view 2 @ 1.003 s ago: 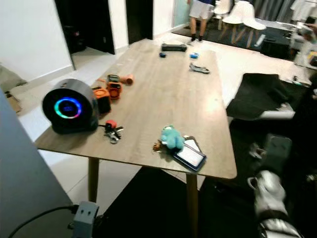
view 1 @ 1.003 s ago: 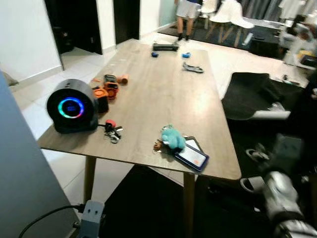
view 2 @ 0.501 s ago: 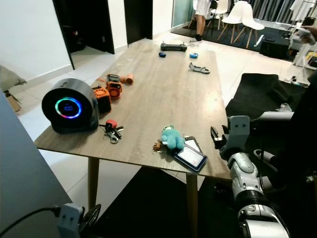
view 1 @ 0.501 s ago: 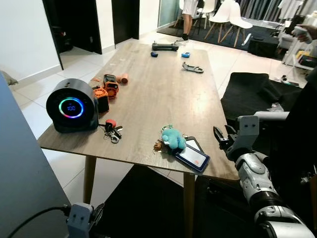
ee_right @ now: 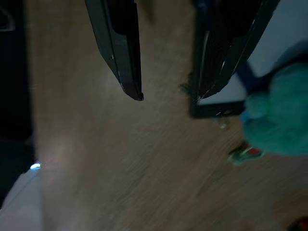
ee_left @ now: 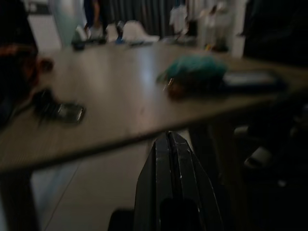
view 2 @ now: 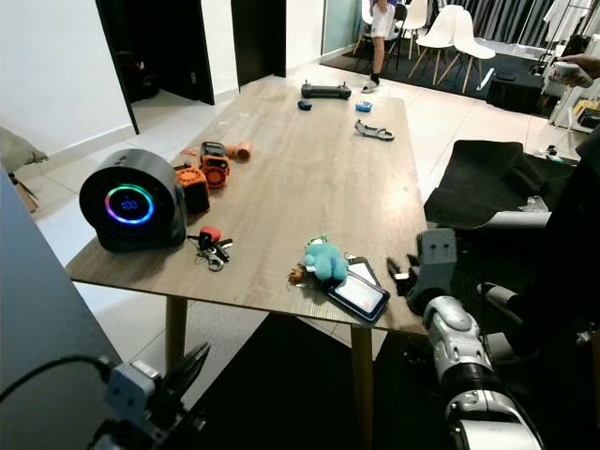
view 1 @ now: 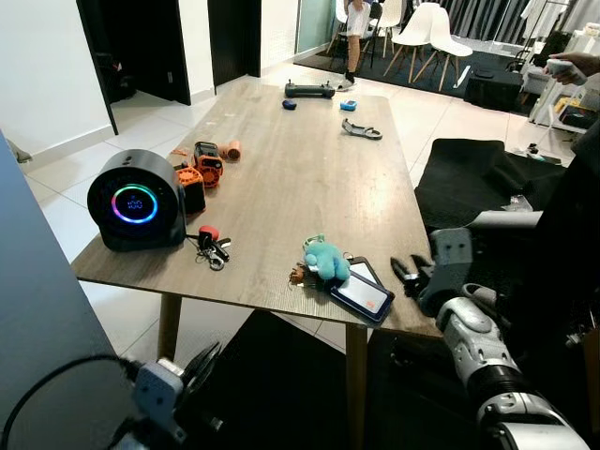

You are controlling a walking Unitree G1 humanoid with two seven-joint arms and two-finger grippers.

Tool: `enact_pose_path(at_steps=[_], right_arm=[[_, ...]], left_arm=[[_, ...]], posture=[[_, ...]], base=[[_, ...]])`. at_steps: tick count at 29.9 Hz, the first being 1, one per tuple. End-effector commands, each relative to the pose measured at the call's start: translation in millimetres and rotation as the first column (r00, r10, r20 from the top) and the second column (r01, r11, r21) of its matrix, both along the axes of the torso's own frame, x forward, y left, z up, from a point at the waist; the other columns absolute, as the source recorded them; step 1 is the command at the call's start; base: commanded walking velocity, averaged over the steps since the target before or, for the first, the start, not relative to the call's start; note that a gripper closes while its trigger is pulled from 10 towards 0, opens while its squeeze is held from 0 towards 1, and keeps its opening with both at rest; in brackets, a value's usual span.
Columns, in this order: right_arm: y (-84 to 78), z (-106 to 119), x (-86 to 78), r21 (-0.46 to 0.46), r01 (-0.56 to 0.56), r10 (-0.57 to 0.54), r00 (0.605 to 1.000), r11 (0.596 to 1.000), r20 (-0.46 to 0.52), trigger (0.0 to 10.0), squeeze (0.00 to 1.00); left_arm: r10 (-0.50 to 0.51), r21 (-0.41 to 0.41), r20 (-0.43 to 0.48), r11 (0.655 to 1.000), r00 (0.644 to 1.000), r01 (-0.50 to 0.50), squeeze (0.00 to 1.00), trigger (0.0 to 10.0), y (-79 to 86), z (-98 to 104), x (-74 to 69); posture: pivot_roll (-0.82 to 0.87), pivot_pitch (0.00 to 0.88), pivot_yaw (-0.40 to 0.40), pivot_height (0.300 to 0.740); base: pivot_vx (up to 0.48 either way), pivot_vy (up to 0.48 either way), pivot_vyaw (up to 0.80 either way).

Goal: Hang keys on a hook

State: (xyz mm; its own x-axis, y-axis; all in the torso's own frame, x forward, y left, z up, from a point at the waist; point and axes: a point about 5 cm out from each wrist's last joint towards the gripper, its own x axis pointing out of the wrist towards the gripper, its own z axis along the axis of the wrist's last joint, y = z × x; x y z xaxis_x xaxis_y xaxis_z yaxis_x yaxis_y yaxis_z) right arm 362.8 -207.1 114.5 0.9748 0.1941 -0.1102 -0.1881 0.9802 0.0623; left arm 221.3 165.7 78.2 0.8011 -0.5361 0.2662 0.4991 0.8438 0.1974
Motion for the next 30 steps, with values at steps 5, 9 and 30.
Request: enact_pose_path(at_steps=[5,9,30], right_arm=[[7.6,-7,-2.2,0.026,-0.033,0.034,0.999,0.999,-0.04,10.0,0.49],[14.5,-3,-1.2,0.062,-0.075,0.078,0.996,0.995,-0.041,10.0,1.0],[34.9,30,18.7,0.175,-0.067,0.05,0.994,0.982,0.1,10.0,1.0]], left_arm=[[-0.044,-0.019,0.028,0.999,0.999,0.044,0.0,10.0,-12.7,14,4.6],[-0.057,-0.016,0.043,0.998,0.997,0.057,0.0,10.0,-16.1,21,6.0],[-0.054,-0.026,0.048,0.998,0.997,0.056,0.0,10.0,-23.7,30,10.4]], posture=[[0.08,0.074,-0.066,0.74],[0.08,0.077,-0.067,0.74],[0.08,0.096,-0.067,0.74]], base=[[0.0,0.0,0.0],[0.0,0.0,0.0],[0.0,0.0,0.0]])
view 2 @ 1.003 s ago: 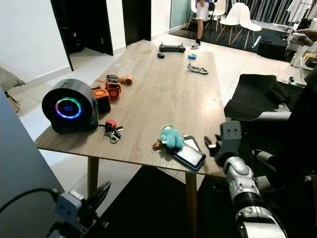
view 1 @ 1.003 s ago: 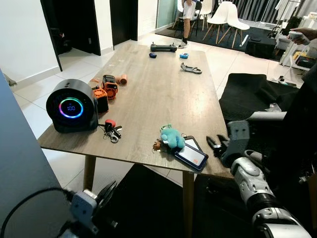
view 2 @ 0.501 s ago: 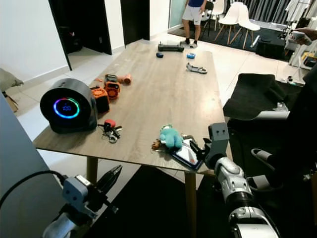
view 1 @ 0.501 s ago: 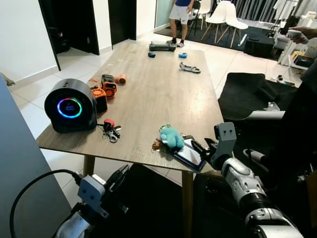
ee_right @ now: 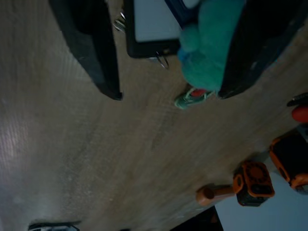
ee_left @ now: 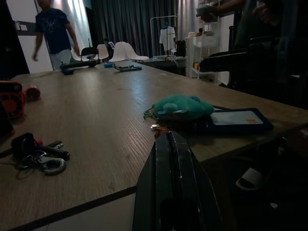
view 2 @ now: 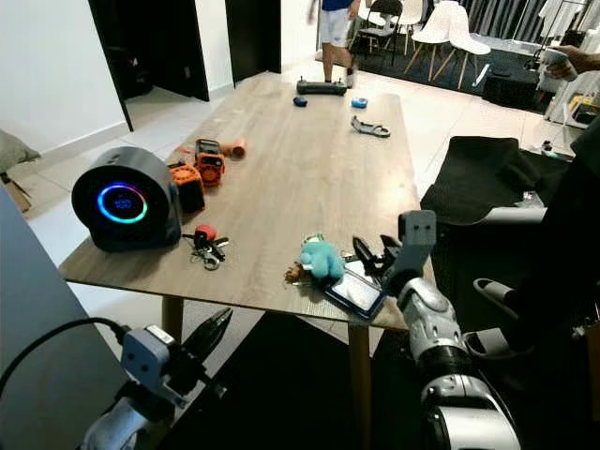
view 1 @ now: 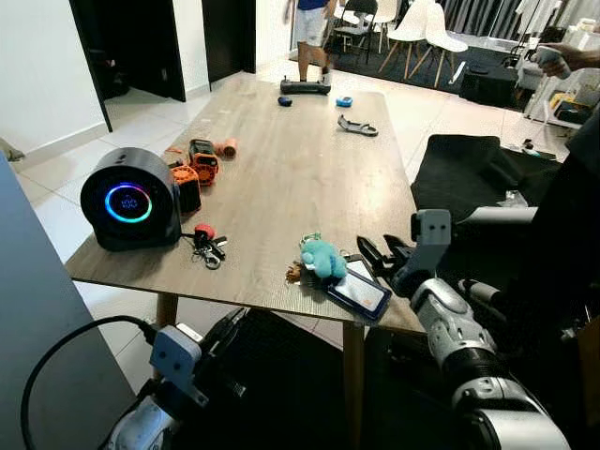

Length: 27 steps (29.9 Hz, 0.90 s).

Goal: Hang keys on a hook

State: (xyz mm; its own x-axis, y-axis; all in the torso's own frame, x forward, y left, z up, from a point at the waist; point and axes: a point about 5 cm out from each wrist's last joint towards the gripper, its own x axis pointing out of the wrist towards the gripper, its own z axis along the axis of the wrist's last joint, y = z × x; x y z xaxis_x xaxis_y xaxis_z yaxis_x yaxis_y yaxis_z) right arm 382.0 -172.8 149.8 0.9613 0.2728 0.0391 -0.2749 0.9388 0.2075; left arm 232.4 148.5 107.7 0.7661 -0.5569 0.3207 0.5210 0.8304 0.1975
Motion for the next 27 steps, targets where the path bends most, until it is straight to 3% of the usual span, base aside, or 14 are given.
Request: enact_pose_path(at_steps=[1,2,3,5,6,11,21,22,24,25,27], right_arm=[[2.2,-6,0.3,0.0,0.018,-0.018,1.0,1.0,-0.022,10.0,0.98],[2.2,-6,0.3,0.0,0.018,-0.018,1.0,1.0,-0.022,10.0,0.98],[3.7,-7,1.2,-0.006,0.022,-0.022,0.999,1.0,-0.031,10.0,0.38],[4.4,-7,1.7,-0.008,0.024,-0.024,0.999,1.0,-0.036,10.0,0.38],[6.3,-8,3.3,-0.002,0.033,-0.034,0.998,0.999,-0.058,10.0,0.0],[8.6,-9,5.2,0.007,0.049,-0.048,0.996,0.999,-0.078,10.0,0.0],[30.8,-1,10.7,0.031,-0.003,0.004,0.999,1.0,-0.047,10.0,0.0],[35.0,-1,10.6,0.032,-0.024,0.025,0.999,0.999,-0.047,10.0,0.89],[37.7,-2,10.5,0.032,-0.038,0.039,0.998,0.999,-0.047,10.0,0.89],[41.4,-2,10.3,0.033,-0.055,0.057,0.997,0.998,-0.049,10.0,1.0],[46.0,-3,10.1,0.026,-0.071,0.073,0.996,0.997,-0.056,10.0,1.0]], left_arm=[[-0.018,0.003,-0.002,1.0,1.0,0.018,0.0,10.0,-7.1,1,-0.9],[-0.018,0.003,-0.002,1.0,1.0,0.018,0.0,10.0,-7.1,1,-0.9],[-0.019,0.002,-0.003,1.0,1.0,0.019,0.0,10.0,-7.7,1,-1.2],[-0.019,0.001,-0.004,1.0,1.0,0.019,0.0,10.0,-8.0,1,-1.5],[-0.021,-0.001,-0.008,1.0,1.0,0.021,0.0,10.0,-9.1,0,-2.4],[-0.025,-0.001,-0.012,1.0,1.0,0.025,0.0,10.0,-10.1,-1,-3.0],[-0.013,0.003,-0.009,1.0,1.0,0.014,0.0,10.0,-9.0,0,-2.4],[-0.012,0.002,-0.01,1.0,1.0,0.012,0.0,10.0,-8.8,0,-2.5],[-0.01,0.002,-0.01,1.0,1.0,0.01,0.0,10.0,-8.6,0,-2.6],[-0.009,0.003,-0.01,1.0,1.0,0.009,0.0,10.0,-8.5,0,-2.6],[-0.008,0.004,-0.01,1.0,1.0,0.008,0.0,10.0,-8.3,0,-2.6]], posture=[[0.08,0.095,-0.066,0.74],[0.08,0.095,-0.066,0.74],[0.08,0.097,-0.066,0.74],[0.08,0.097,-0.066,0.74],[0.07,0.096,-0.064,0.74],[0.07,0.094,-0.066,0.74],[0.08,0.086,-0.073,0.74],[0.08,0.084,-0.075,0.74],[0.08,0.084,-0.075,0.74],[0.08,0.084,-0.075,0.74],[0.09,0.086,-0.076,0.74]], base=[[0.0,0.0,0.0],[0.0,0.0,0.0],[0.0,0.0,0.0],[0.0,0.0,0.0],[0.0,0.0,0.0],[0.0,0.0,0.0],[0.0,0.0,0.0],[0.0,0.0,0.0],[0.0,0.0,0.0],[0.0,0.0,0.0],[0.0,0.0,0.0]])
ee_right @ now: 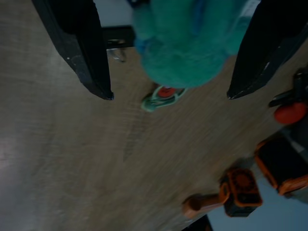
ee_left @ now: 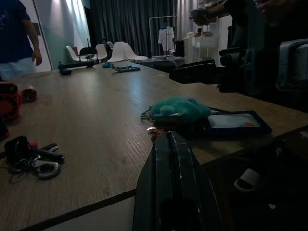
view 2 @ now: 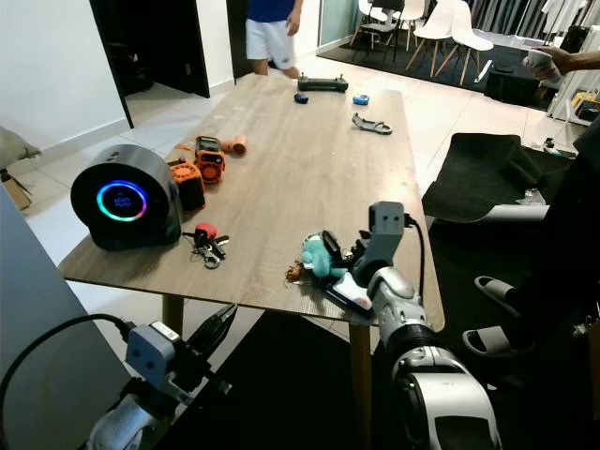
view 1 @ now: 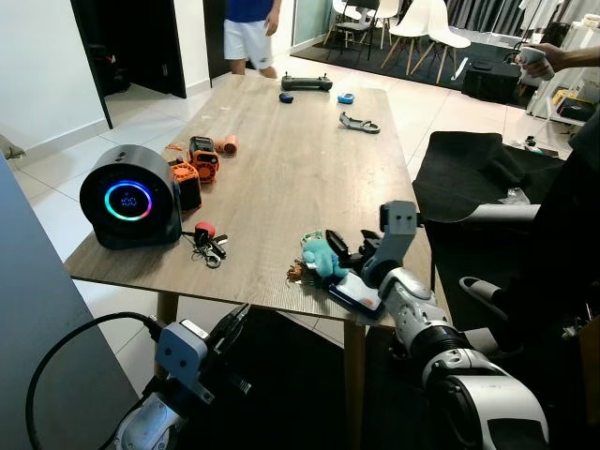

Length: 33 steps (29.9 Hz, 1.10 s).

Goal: Hang keys on a hook

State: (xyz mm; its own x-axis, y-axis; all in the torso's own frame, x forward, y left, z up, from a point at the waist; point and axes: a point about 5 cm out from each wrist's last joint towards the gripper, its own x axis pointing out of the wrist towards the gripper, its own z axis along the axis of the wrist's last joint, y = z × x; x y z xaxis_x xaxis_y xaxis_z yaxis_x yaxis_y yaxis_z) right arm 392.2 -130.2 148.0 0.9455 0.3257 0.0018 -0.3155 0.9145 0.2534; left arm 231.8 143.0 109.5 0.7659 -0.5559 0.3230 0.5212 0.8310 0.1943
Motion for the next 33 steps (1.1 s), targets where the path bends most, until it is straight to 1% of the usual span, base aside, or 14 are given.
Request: enact_pose_path(at_steps=[1,2,3,9,10,11,17,21,33], right_arm=[[5.1,-2,-0.2,-0.016,-0.024,0.024,1.0,1.0,-0.011,10.0,0.84],[7.7,-3,-0.8,-0.022,-0.039,0.038,0.999,0.999,-0.015,10.0,0.13],[8.6,-4,-1.1,-0.026,-0.043,0.042,0.999,0.999,-0.018,10.0,0.0],[12.3,-10,-3.4,-0.039,-0.068,0.066,0.997,0.997,-0.041,10.0,0.0],[14.3,-16,-5.2,-0.062,-0.086,0.081,0.994,0.994,-0.076,10.0,0.0],[15.5,-18,-6.2,-0.072,-0.097,0.091,0.992,0.993,-0.09,10.0,0.0],[18.1,-25,-8.7,-0.082,-0.12,0.109,0.986,0.989,-0.127,10.0,0.0],[17.0,-29,-10.1,-0.109,-0.115,0.099,0.985,0.987,-0.144,10.0,0.0],[12.2,-39,-15.1,-0.108,-0.117,0.097,0.98,0.987,-0.176,10.0,0.0]], left_arm=[[-0.007,0.008,-0.01,1.0,1.0,0.007,0.0,10.0,-2.6,-1,-1.9],[-0.007,0.009,-0.011,1.0,1.0,0.007,0.0,10.0,-2.5,-1,-1.7],[-0.007,0.009,-0.012,1.0,1.0,0.007,0.0,10.0,-2.5,-1,-1.7],[-0.015,0.012,-0.016,1.0,1.0,0.015,0.0,10.0,-3.0,-2,-2.2],[-0.022,0.013,-0.021,1.0,1.0,0.022,0.0,10.0,-3.3,-2,-2.5],[-0.026,0.014,-0.023,1.0,0.999,0.026,0.0,10.0,-3.5,-2,-2.7],[-0.037,0.017,-0.03,0.999,0.999,0.038,0.0,10.0,-4.0,-3,-2.9],[-0.041,0.019,-0.029,0.999,0.999,0.041,0.0,10.0,-4.2,-2,-3.0],[-0.047,0.023,-0.029,0.999,0.998,0.048,0.0,10.0,-3.3,-1,-2.7]], posture=[[0.09,0.086,-0.076,0.74],[0.09,0.086,-0.076,0.74],[0.09,0.088,-0.076,0.74],[0.09,0.088,-0.074,0.74],[0.09,0.088,-0.073,0.74],[0.09,0.088,-0.072,0.74],[0.09,0.088,-0.07,0.74],[0.09,0.089,-0.069,0.74],[0.09,0.089,-0.067,0.74]], base=[[0.0,0.0,0.0],[0.0,0.0,0.0],[0.0,0.0,0.0],[0.0,0.0,0.0],[0.0,0.0,0.0],[0.0,0.0,0.0],[0.0,0.0,0.0],[0.0,0.0,0.0],[0.0,0.0,0.0]])
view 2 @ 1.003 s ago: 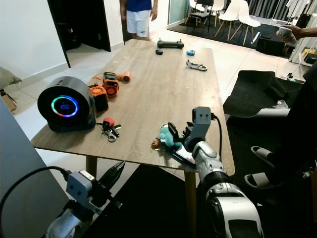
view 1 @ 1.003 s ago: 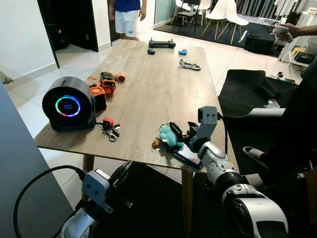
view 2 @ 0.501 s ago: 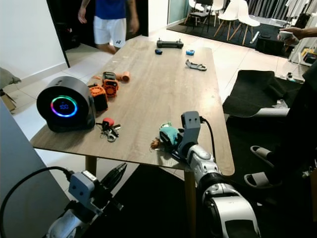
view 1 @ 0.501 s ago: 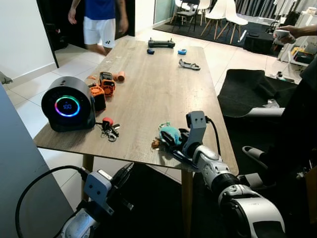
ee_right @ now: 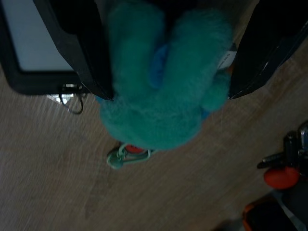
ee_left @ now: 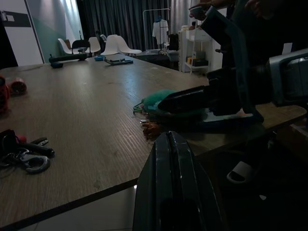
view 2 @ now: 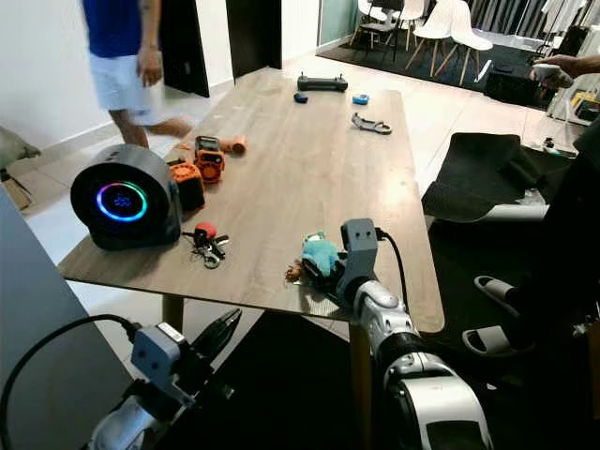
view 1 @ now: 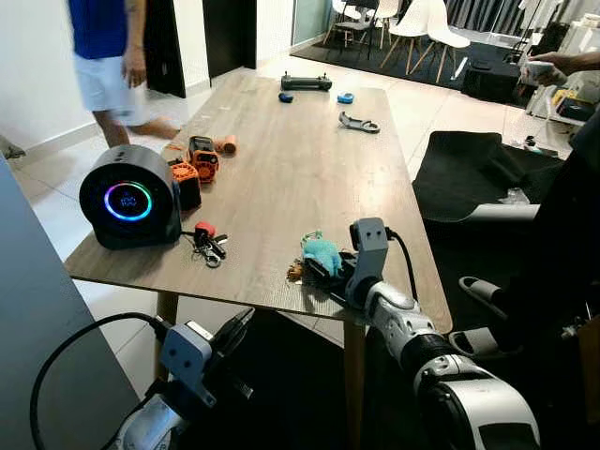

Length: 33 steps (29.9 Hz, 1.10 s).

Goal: Hang keys on a hook

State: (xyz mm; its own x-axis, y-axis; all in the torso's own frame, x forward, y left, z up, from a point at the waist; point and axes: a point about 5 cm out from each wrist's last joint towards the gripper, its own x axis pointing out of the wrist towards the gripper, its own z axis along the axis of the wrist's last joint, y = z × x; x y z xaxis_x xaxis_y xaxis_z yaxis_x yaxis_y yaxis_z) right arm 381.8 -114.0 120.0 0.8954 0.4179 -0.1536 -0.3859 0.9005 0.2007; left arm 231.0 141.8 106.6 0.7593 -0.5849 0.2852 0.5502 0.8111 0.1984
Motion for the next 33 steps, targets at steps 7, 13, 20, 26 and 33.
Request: enact_pose_path(at_steps=[7,13,20,26,33], right_arm=[[-6.7,-16.2,-6.7,-0.032,0.017,-0.019,0.998,0.999,-0.066,10.0,0.0],[-7.3,-16.0,-6.3,-0.029,0.027,-0.029,0.997,0.999,-0.07,4.8,0.0],[-8.8,-16.5,-6.1,-0.029,0.042,-0.044,0.996,0.999,-0.075,0.0,0.0],[-11.1,-18.0,-6.4,-0.048,0.056,-0.059,0.995,0.997,-0.081,10.0,0.0],[-11.6,-17.3,-6.2,-0.044,0.06,-0.063,0.995,0.997,-0.073,10.0,0.0]], left_arm=[[-0.024,0.006,-0.001,1.0,1.0,0.024,0.0,10.0,-2.3,1.2,-1.3],[-0.021,0.011,-0.001,1.0,1.0,0.021,0.0,10.0,-2.2,0.9,-1.0],[-0.016,0.013,0.001,1.0,1.0,0.016,0.0,10.0,-2.0,1.1,-0.8],[-0.015,0.014,0.0,1.0,1.0,0.015,0.0,10.0,-1.8,1.3,-0.3],[-0.013,0.014,0.001,1.0,1.0,0.013,0.0,10.0,-1.4,1.5,-0.2]], posture=[[0.09,0.091,-0.066,0.74],[0.09,0.09,-0.066,0.74],[0.09,0.092,-0.067,0.74],[0.09,0.094,-0.066,0.74],[0.09,0.094,-0.065,0.74]], base=[[0.0,0.0,0.0],[0.0,0.0,0.0],[0.0,0.0,0.0],[0.0,0.0,0.0],[0.0,0.0,0.0]])
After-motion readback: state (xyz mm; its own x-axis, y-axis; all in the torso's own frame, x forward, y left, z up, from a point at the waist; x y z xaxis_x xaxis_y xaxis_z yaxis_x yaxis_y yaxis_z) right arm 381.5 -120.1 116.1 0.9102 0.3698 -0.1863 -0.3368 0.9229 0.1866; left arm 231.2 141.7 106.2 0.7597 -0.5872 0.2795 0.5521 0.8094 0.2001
